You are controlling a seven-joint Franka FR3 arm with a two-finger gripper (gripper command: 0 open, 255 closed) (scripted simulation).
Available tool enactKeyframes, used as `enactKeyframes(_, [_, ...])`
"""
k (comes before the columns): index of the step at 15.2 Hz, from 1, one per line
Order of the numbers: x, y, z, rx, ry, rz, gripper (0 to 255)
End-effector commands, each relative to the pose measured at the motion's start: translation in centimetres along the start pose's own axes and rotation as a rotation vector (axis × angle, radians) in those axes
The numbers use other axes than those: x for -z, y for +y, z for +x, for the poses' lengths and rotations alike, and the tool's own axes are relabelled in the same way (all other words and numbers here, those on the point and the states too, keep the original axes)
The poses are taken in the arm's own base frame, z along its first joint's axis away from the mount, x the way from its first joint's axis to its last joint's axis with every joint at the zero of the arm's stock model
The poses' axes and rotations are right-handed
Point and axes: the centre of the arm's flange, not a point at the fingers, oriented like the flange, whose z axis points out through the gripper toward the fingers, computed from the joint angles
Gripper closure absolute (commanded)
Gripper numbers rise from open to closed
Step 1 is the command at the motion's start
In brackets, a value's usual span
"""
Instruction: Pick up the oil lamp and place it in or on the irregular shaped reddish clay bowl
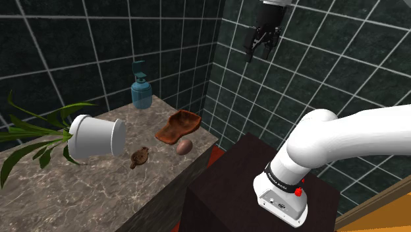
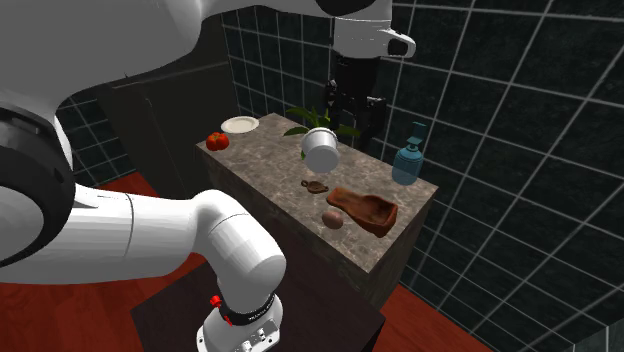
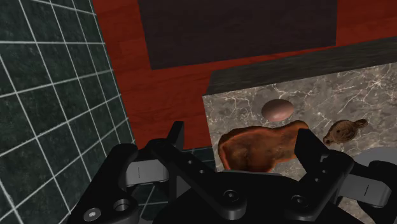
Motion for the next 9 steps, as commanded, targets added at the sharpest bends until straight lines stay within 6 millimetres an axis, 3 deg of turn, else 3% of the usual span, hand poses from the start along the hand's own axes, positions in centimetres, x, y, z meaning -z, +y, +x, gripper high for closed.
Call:
enactKeyframes(1, [0.0, 0.0, 0.0, 0.000, 0.000, 0.000, 0])
enactKeyframes(9, [-7.6, -6.8, 2.7, -0.073, -0.002, 0.002, 0])
